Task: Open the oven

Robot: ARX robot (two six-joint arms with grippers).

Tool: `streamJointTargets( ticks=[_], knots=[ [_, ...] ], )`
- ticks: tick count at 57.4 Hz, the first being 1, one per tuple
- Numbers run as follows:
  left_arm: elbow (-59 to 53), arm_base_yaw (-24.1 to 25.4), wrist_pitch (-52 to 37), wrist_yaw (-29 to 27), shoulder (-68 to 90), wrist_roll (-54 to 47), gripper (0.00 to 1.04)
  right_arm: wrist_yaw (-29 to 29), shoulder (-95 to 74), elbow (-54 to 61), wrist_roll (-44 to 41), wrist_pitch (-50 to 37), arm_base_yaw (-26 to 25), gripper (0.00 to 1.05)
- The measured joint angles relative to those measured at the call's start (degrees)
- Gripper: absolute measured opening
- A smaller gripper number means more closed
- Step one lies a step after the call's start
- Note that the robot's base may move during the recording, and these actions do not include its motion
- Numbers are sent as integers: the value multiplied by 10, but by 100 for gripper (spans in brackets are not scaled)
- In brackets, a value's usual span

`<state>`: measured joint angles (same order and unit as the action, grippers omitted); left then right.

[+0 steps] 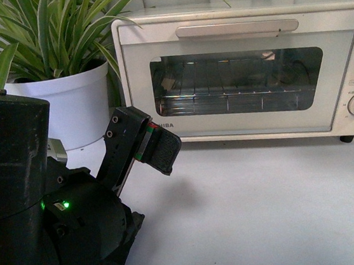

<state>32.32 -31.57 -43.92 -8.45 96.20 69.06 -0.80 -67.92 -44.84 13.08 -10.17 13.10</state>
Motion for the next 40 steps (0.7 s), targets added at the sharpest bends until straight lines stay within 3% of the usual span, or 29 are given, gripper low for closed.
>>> streamJointTargets(
  ticks=[13, 40],
  knots=[
    [0, 1, 1, 1, -2, 0, 98, -22, -87, -92, 29, 39, 18, 95],
    [0, 2, 2, 1, -2, 0, 98, -30, -141, -140, 83, 86, 26, 95]
  ],
)
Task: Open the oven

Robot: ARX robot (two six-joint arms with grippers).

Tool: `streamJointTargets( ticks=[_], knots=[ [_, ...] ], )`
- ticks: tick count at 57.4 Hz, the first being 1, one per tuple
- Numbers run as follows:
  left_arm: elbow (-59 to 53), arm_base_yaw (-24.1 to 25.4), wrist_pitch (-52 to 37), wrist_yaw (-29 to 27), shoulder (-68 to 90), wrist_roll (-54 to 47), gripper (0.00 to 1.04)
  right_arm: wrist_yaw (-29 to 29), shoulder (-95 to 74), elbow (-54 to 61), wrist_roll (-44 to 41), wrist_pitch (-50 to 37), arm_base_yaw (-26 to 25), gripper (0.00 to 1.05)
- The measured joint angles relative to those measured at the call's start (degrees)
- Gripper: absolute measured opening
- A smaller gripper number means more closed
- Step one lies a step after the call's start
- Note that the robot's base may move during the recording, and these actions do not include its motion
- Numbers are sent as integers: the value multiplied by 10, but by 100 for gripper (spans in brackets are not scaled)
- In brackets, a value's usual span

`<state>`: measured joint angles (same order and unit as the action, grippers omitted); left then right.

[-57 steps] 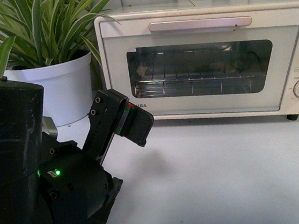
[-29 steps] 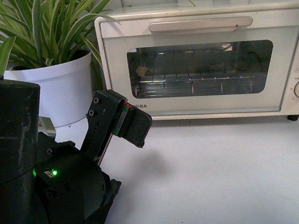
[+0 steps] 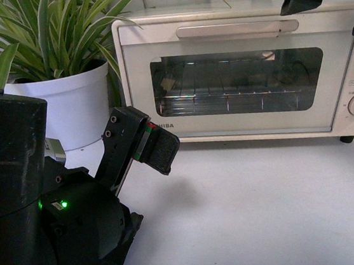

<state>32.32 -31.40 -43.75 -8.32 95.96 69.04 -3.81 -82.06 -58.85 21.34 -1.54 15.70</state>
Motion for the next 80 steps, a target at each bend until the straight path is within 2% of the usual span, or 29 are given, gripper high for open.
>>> streamJointTargets(
  ticks=[37, 64, 80],
  knots=[
    [0, 0, 1, 0, -1, 0, 98, -9, -26, -25, 33, 16, 2, 95],
    [-1, 0, 1, 0, -1, 1, 98, -43, -49, -54, 35, 40, 2, 95],
    [-2, 1, 1, 0, -3, 1, 98, -21, -57, -68, 30, 69, -1, 95]
  ],
)
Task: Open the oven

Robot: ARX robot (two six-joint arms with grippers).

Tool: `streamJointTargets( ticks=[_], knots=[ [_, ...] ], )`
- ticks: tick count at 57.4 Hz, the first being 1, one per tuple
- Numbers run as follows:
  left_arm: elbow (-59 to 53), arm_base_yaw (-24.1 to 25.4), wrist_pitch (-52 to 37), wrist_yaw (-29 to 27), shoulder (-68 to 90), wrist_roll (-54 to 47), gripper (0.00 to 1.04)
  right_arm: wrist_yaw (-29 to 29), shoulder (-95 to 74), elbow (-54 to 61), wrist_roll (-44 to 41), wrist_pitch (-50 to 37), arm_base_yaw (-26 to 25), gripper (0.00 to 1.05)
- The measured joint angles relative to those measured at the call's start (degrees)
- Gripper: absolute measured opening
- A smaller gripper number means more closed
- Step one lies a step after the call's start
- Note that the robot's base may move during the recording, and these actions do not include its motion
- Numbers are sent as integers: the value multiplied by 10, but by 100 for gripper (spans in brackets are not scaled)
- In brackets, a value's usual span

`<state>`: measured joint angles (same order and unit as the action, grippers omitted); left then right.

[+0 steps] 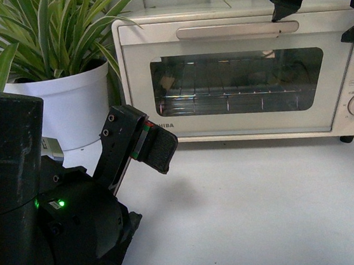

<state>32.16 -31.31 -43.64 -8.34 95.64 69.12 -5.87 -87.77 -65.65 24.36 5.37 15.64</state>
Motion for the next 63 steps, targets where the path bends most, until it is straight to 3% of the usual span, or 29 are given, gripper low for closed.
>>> streamJointTargets(
  ticks=[34, 63],
  knots=[
    [0, 1, 0, 0, -1, 1, 98, 64, 39, 70, -22, -27, -8, 95],
    [-2, 3, 3, 0, -5, 1, 98, 150, 99, 232, -66, -86, 3, 95]
  ],
)
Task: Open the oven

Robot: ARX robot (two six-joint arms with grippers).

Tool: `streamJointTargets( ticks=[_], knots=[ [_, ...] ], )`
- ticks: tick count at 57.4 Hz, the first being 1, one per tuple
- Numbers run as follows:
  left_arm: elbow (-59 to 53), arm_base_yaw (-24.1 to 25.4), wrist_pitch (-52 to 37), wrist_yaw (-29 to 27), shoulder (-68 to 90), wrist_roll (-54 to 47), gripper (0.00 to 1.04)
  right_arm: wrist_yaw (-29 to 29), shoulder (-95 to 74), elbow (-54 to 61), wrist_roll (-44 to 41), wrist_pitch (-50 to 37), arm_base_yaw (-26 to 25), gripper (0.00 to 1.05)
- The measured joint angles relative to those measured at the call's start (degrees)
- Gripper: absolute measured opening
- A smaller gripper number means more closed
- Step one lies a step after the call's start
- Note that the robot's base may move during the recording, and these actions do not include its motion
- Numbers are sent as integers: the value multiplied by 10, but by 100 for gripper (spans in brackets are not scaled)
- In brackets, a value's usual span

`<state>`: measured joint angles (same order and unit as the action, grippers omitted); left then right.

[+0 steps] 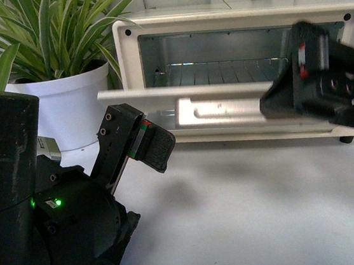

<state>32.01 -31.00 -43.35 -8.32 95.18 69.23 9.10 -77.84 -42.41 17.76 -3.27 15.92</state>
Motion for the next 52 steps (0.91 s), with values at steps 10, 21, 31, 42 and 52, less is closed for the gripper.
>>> streamJointTargets(
  ticks=[10, 21, 31, 42, 52],
  knots=[
    [-5, 2, 2, 5, -2, -3, 98, 10, 33, 54, -10, 5, -2, 95],
    [-9, 3, 2, 5, -4, -5, 98, 10, 139, 99, -11, 14, -18, 95],
    [-16, 5, 2, 7, -10, -12, 98, 20, 231, 139, -15, 26, -31, 95],
    [-30, 11, -1, 8, -20, -28, 98, 31, 336, 196, -21, 48, -58, 95],
    [-37, 14, -4, 12, -23, -48, 98, 47, 397, 229, -21, 68, -85, 95]
  ],
)
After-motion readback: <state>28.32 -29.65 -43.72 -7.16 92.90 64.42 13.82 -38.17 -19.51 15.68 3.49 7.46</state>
